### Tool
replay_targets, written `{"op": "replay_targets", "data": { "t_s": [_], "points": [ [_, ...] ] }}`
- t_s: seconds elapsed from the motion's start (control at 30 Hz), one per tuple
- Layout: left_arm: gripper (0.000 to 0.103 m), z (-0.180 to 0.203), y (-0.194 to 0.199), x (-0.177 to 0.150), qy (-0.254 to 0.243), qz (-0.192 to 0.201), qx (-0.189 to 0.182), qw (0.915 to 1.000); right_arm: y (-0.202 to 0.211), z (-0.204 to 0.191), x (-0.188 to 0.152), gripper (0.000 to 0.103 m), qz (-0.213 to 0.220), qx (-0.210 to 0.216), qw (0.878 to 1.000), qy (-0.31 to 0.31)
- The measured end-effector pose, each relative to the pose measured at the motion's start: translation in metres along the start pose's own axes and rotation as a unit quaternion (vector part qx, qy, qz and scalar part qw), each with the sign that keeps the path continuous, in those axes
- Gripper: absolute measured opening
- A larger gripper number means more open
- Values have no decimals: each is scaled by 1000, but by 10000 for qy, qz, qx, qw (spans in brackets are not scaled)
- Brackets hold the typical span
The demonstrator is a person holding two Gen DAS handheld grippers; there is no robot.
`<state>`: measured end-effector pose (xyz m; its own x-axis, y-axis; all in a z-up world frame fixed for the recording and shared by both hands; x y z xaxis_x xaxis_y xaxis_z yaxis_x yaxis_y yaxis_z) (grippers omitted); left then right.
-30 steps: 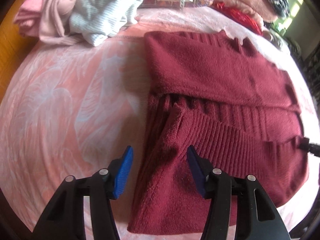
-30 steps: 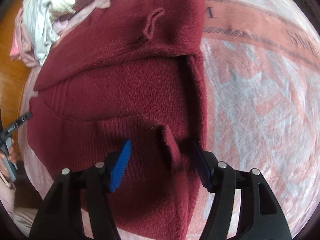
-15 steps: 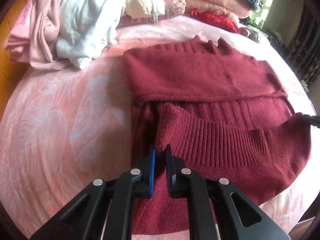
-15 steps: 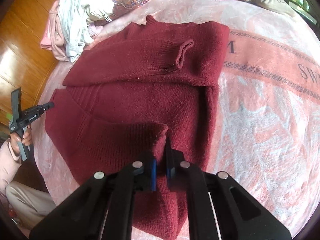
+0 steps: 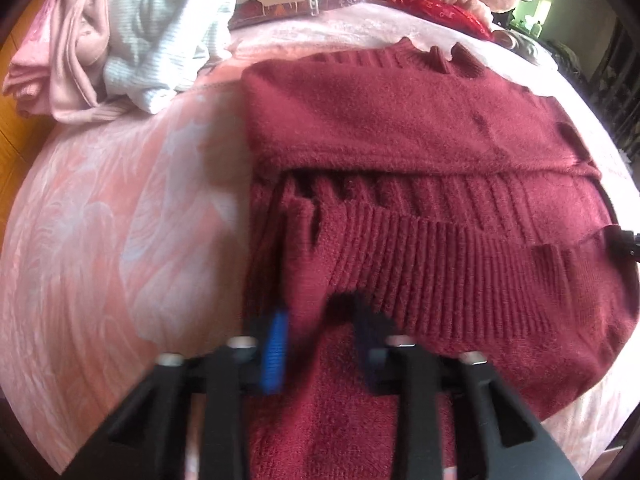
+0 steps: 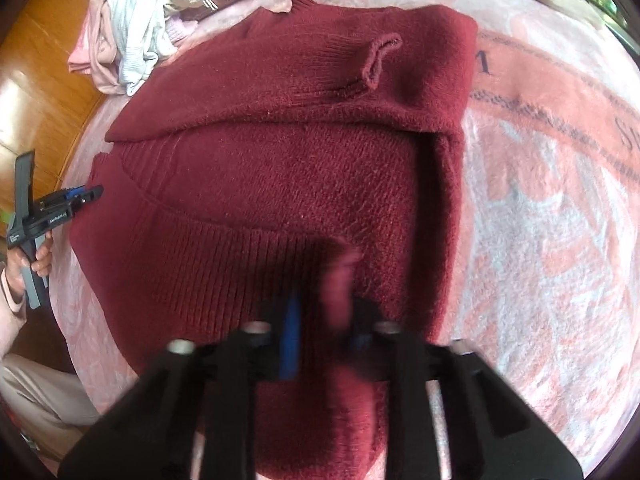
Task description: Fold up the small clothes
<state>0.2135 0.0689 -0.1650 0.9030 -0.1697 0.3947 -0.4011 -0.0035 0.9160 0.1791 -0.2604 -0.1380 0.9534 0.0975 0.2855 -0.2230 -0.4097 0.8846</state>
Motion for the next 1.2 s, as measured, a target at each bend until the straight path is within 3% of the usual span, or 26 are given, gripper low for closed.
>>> {"op": "replay_targets", "data": {
  "t_s": [0.23, 0.57, 0.87, 1.2],
  "points": [
    [10, -8, 45, 15, 251, 590, -437, 9970, 46, -2, 10, 6, 591, 746, 9954, -114],
    [10, -42, 82, 56, 1087, 1352, -824, 9814, 100, 19, 42, 6, 1474, 1013, 9826, -510],
    [10, -54, 54, 115, 1308, 1492, -524, 9787, 95, 26, 119, 6, 1783, 749, 9802, -427],
    [10, -44, -12, 191, 1051, 1276, -175, 9861, 37, 73, 206, 6, 1645, 265, 9835, -702]
  ]
}}
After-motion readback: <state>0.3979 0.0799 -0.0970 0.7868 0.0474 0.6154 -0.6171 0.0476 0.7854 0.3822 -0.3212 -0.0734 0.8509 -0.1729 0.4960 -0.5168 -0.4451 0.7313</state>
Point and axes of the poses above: each gripper's, at about its wrist camera, not at the fingertips, and y roughly against the way its jaws point, z to its right, x to its top, the point moved 6 cm from there along -y, roughly the way its jaws point, and after that the axes turned 5 degrees about x, right-handed, at the moved point
